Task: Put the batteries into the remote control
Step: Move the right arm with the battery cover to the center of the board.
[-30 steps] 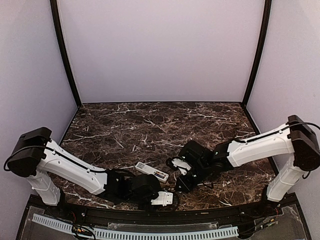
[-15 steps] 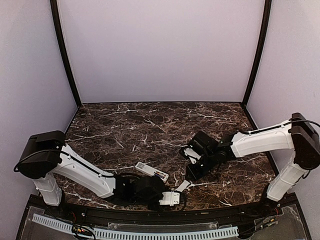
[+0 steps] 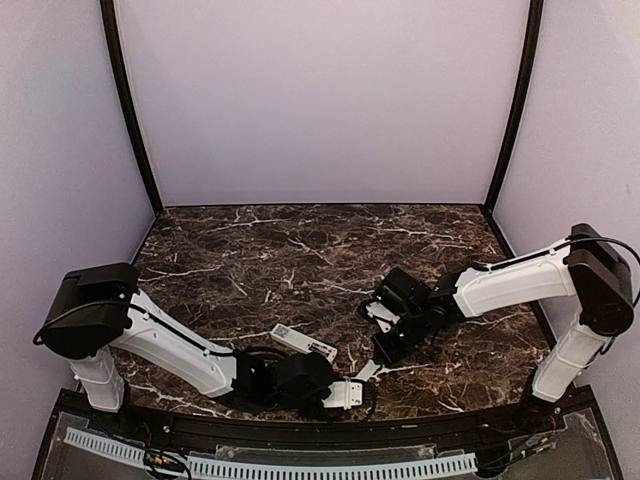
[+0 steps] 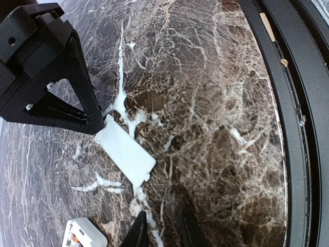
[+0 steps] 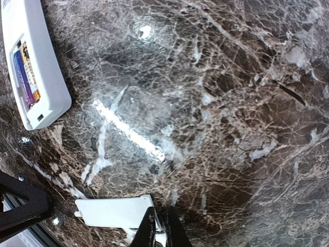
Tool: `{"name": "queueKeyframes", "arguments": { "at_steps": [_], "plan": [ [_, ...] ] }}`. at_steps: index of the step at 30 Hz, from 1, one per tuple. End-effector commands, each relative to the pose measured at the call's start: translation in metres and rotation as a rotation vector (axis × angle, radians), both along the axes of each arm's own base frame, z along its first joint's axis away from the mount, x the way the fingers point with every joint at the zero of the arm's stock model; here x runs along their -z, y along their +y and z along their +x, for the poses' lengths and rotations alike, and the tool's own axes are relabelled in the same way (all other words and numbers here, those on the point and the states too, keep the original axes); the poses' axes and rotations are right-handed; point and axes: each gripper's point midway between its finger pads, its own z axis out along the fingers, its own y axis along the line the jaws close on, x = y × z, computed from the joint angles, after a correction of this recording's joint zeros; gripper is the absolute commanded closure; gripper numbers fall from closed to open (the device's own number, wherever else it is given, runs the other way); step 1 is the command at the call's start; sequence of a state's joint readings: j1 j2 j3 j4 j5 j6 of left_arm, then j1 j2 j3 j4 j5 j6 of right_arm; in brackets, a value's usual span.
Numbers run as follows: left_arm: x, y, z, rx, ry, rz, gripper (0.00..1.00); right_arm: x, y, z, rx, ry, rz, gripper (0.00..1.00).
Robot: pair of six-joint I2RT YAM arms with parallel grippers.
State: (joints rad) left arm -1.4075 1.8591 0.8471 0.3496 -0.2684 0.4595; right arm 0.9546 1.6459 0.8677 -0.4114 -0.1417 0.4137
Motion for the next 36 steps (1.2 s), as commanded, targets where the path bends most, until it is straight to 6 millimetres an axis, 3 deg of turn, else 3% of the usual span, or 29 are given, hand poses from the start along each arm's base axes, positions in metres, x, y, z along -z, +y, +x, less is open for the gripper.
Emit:
{"name": "queueKeyframes", "arguments": {
  "at_steps": [1, 11, 20, 24, 28, 36],
  "plan": [
    [-0.002, -0.004, 0.005, -0.042, -0.012, -0.006, 0.8, 0.018, -0.012, -0.011, 0.02, 0.044, -0.037, 0.94],
    [-0.009, -0.004, -0.005, -0.242, 0.261, -0.009, 0.82, 0.03, -0.02, -0.022, 0.063, 0.078, -0.018, 0.98],
    [-0.03, 0.003, -0.014, -0.417, 0.46, -0.043, 0.78, 0.044, -0.028, -0.034, 0.108, 0.125, 0.0, 1.0],
    [-0.038, 0.008, -0.009, -0.507, 0.567, -0.077, 0.74, 0.05, -0.033, -0.036, 0.124, 0.136, -0.001, 1.0],
    [-0.039, 0.021, 0.009, -0.696, 0.728, -0.119, 0.73, 0.056, -0.039, -0.039, 0.145, 0.149, -0.011, 1.0],
    [-0.03, 0.025, 0.009, -0.838, 0.83, -0.139, 0.69, 0.058, -0.037, -0.047, 0.192, 0.195, 0.053, 1.0]
  ]
}}
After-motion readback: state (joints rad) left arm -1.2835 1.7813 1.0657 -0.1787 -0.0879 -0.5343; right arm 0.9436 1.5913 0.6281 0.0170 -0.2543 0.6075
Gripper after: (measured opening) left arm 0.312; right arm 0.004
